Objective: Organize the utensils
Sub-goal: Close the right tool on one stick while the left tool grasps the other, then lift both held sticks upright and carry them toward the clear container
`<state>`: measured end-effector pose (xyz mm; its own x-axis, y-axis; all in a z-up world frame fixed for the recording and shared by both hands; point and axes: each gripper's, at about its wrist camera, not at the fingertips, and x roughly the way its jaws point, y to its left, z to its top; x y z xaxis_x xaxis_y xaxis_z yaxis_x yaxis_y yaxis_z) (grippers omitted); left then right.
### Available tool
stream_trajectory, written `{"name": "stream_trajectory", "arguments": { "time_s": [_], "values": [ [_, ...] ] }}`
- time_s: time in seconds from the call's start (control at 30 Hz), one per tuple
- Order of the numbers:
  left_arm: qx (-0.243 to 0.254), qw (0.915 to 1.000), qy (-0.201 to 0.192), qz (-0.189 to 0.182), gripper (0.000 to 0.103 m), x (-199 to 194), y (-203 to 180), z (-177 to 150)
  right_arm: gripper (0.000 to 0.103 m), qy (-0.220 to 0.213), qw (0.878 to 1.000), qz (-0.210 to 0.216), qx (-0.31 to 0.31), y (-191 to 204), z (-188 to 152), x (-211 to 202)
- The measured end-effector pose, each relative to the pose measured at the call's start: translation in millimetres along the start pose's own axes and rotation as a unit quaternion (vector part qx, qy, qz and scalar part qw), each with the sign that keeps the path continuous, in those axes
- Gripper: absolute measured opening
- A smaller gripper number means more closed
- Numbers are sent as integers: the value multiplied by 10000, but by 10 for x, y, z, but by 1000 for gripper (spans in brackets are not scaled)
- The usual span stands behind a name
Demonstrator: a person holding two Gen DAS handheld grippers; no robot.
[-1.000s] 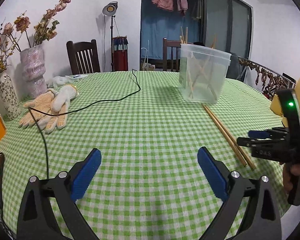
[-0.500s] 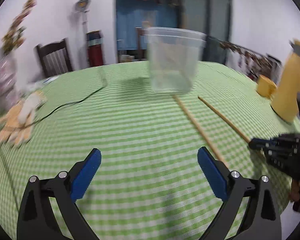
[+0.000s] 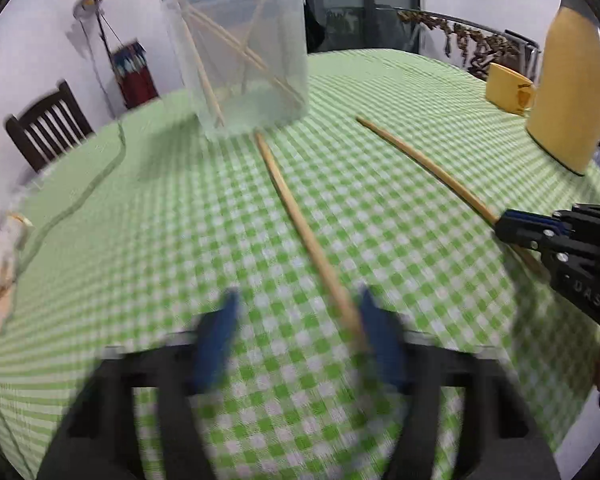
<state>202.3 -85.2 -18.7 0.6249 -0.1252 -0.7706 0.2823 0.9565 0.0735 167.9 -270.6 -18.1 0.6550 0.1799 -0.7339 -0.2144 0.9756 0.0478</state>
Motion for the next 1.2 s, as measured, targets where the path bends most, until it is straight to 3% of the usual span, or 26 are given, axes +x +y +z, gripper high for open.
{"name": "stream_trajectory", "arguments": {
  "time_s": [0.03,0.1,0.27,0.37,0.47,0.53,0.67,0.83,0.97,1.03,1.1,1.2],
  "values": [
    [-94,10000,8,19,15,-13,37,-28,7,-4,10000,27,10,-6,-8,-6],
    [-123,9998,1,157,4,-40,95,-88,7,-13,10000,56,40,-3,-7,-8],
    [-558,9971,47,512,4,-128,477,-265,7,-13,10000,69,-5,25,-25,-23],
    [-774,9960,16,444,4,-182,650,-350,7,-8,10000,23,-76,60,-21,-19],
    [-751,9969,-24,250,7,-228,661,-424,7,-43,9999,4,-121,90,-21,-34],
    [-776,9970,-32,16,30,-272,661,-482,8,-122,9998,84,-111,92,-46,-84],
    [-941,9950,-76,-321,38,-344,679,-589,52,-328,9993,176,-28,66,-196,-236],
    [-790,9962,-72,-374,38,-389,688,-603,52,-357,9993,134,-39,89,-365,-288],
    [-782,9962,-54,-389,37,-380,690,-574,47,-291,9996,16,-19,101,-395,-263],
    [-806,9963,-96,-272,18,-372,706,-573,37,-324,9993,-159,-85,110,-406,-271],
    [-902,9958,-90,-148,4,-338,767,-554,18,-302,9995,-93,-87,89,-409,-282],
    [-1079,9937,-37,-299,4,-333,848,-550,7,-276,9995,-126,-110,82,-411,-294]
  ]
}}
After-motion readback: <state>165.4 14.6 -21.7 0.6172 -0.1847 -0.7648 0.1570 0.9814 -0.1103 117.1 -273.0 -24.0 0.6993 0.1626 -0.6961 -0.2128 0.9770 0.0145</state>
